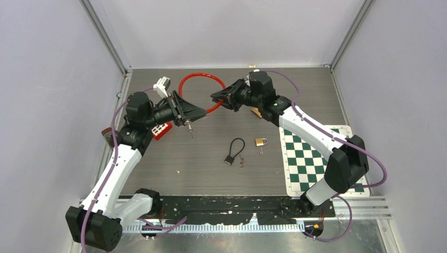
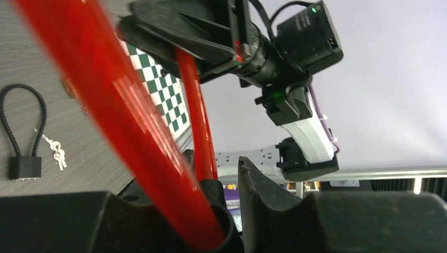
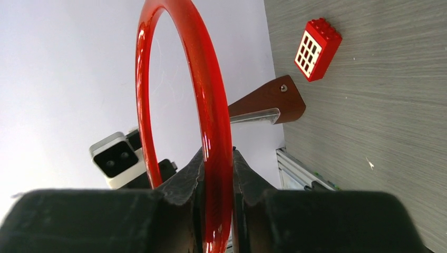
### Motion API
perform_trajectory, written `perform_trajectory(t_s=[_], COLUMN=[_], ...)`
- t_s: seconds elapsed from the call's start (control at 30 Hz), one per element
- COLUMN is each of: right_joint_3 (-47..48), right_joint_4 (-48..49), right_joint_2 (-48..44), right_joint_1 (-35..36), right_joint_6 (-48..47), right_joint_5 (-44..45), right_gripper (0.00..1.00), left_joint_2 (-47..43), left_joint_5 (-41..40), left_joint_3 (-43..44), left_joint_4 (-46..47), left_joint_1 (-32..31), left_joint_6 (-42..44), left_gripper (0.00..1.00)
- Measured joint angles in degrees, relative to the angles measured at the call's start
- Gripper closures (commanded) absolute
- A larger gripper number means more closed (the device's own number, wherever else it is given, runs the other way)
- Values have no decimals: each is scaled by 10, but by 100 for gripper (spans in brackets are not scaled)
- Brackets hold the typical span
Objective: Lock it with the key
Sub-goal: Lock the lock.
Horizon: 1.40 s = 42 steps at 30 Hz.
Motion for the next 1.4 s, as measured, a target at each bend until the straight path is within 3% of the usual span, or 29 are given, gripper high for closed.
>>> perform_trajectory(t_s=[0.37, 0.8, 1.0, 1.4], right_joint_3=[0, 0, -1, -6], right_joint_4=[40, 67, 78, 90], right_joint_2=[50, 30, -10, -19], right_joint_1=[18, 33, 30, 29], right_joint_6=[30, -49, -92, -70], right_joint_5=[1, 56, 77, 79], right_gripper=[95, 95, 95, 95], left_joint_2=[20, 21, 21, 21], left_joint_5=[40, 46, 34, 17], left_joint_3=[-7, -6, -2, -2], left_joint_4=[43, 37, -12, -38], left_joint_1=[0, -2, 0, 3], left_joint_6=[-54, -19, 28, 44], left_gripper=[60, 39, 39, 52])
